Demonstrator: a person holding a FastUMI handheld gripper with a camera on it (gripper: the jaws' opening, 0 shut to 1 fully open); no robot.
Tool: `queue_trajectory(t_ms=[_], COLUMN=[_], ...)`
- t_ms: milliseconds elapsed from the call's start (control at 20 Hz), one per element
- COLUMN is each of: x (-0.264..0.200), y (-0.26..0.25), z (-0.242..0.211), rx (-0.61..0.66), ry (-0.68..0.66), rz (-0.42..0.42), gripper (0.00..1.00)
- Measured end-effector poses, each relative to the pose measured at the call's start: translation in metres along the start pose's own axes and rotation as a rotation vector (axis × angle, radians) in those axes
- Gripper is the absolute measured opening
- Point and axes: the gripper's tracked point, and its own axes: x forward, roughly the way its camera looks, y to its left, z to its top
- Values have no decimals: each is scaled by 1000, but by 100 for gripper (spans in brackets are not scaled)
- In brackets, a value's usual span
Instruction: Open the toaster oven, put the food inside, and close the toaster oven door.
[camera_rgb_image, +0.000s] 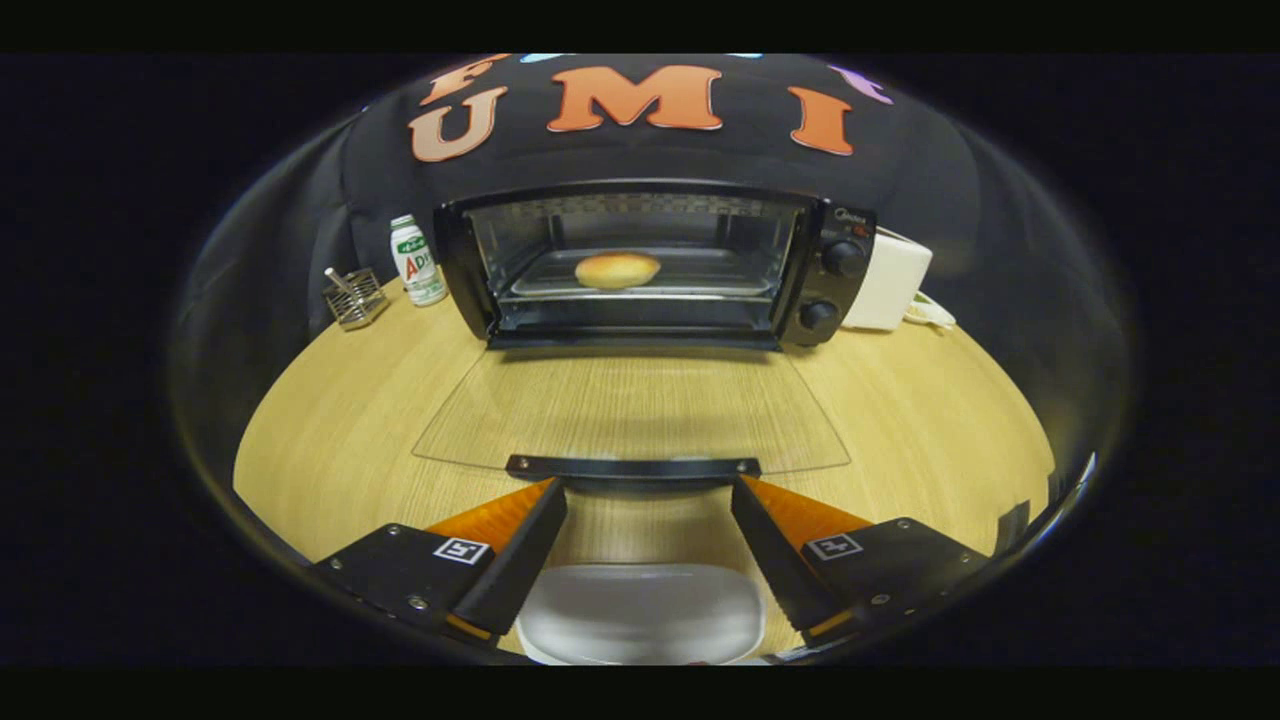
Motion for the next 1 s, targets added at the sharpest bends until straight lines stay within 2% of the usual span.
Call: queue_trajectory(t_ms=[550,1000], x=[24,1], y=[6,7], z=[-15,18], rx=[3,23], ry=[60,-35], rz=[-3,13], gripper=[99,100])
